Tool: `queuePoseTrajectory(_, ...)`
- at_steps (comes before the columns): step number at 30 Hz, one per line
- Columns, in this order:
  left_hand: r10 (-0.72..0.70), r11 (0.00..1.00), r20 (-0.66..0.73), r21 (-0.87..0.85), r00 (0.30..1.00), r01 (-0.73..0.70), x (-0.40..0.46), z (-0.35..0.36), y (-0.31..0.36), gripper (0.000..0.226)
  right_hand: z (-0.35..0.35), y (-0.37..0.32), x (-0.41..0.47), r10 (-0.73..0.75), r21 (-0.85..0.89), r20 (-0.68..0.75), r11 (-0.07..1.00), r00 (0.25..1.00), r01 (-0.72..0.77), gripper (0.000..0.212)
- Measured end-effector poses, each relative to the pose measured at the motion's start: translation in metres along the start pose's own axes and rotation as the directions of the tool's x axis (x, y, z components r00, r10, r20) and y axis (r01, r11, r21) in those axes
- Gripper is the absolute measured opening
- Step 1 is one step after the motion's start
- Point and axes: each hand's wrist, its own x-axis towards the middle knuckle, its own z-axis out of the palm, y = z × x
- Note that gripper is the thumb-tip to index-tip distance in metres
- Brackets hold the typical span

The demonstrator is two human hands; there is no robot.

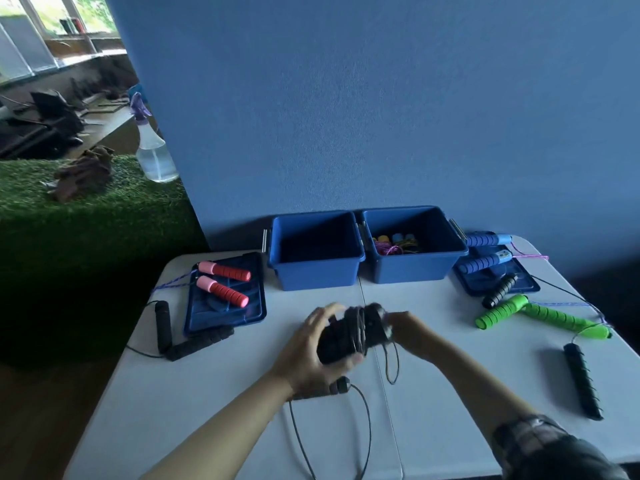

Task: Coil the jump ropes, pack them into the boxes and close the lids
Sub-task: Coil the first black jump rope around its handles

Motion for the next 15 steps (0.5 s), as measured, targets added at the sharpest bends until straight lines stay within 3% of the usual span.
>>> queuePoseTrajectory(2,-0.066,0.998,-0.107,-0.033,0.992,0.063,0.008,0.001,-0.001,0.067,0.02,0.001,-0.003,0.053,-0.006,-0.04,0.999,0.998,-0.053,0.047)
queuePoseTrajectory(4,-0.149,0.989,-0.176,-0.001,0.973,0.151,0.013,0.004,-0.005,0.071,0.042,-0.007,-0.006,0.06,-0.04,-0.059,0.997,0.996,-0.062,0.025)
queuePoseTrajectory(6,-0.244,0.965,-0.234,0.032,0.941,0.259,0.016,0.007,-0.008,0.075,0.059,-0.015,-0.01,0.014,-0.183,-0.077,0.983,0.997,-0.028,0.007)
queuePoseTrajectory(9,-0.304,0.929,-0.249,0.138,0.92,0.344,0.017,0.016,-0.01,0.081,0.071,-0.023,-0.013,-0.011,-0.418,-0.07,0.908,0.997,-0.02,0.03)
queuePoseTrajectory(12,-0.321,0.894,-0.262,0.233,0.91,0.382,0.017,0.023,-0.013,0.083,0.074,-0.029,-0.019,0.043,-0.508,-0.026,0.86,0.999,-0.05,0.044)
queuePoseTrajectory(15,-0.331,0.864,-0.228,0.318,0.916,0.391,0.016,0.026,-0.016,0.085,0.07,-0.034,-0.022,0.091,-0.64,0.06,0.768,0.994,-0.032,0.028)
